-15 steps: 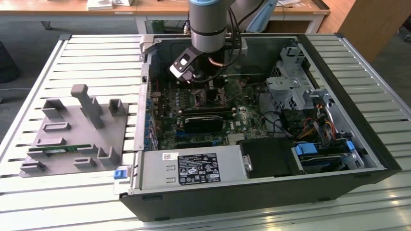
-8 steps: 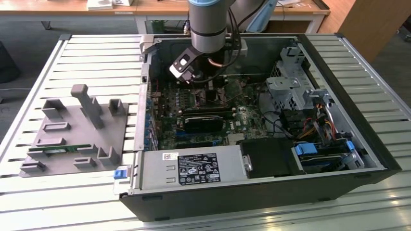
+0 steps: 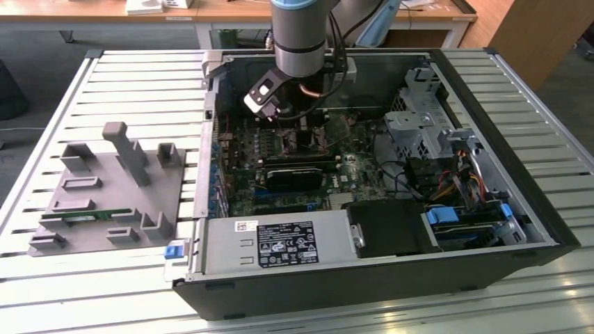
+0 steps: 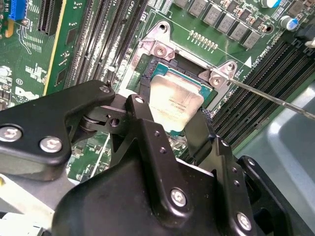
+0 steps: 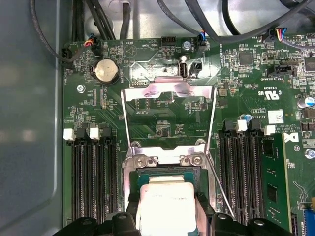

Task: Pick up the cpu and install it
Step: 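Place the cpu into insertion slot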

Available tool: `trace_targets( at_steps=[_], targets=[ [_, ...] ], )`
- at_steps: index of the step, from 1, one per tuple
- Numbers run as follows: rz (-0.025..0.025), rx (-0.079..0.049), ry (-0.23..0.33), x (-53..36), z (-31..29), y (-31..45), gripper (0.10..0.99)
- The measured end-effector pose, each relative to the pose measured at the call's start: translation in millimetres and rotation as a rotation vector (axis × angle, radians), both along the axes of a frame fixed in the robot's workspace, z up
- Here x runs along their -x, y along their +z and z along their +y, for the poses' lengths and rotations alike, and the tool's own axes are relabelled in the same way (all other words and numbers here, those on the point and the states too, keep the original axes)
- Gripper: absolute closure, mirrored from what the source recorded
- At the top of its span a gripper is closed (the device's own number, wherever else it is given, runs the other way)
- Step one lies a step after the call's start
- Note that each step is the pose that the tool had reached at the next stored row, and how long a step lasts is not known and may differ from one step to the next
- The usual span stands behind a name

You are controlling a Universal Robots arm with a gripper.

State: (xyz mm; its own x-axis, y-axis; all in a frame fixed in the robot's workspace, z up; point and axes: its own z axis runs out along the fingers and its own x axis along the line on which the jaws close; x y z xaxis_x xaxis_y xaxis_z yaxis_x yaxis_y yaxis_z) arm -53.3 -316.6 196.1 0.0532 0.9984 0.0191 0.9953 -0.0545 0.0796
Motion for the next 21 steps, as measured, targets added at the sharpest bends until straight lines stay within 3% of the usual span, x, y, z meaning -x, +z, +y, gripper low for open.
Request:
trace_targets(
  at_steps=[21],
  targets=[
    [0.0001, 0.0, -0.001, -0.8, -1.8, -1.4, 0.557]
  ],
)
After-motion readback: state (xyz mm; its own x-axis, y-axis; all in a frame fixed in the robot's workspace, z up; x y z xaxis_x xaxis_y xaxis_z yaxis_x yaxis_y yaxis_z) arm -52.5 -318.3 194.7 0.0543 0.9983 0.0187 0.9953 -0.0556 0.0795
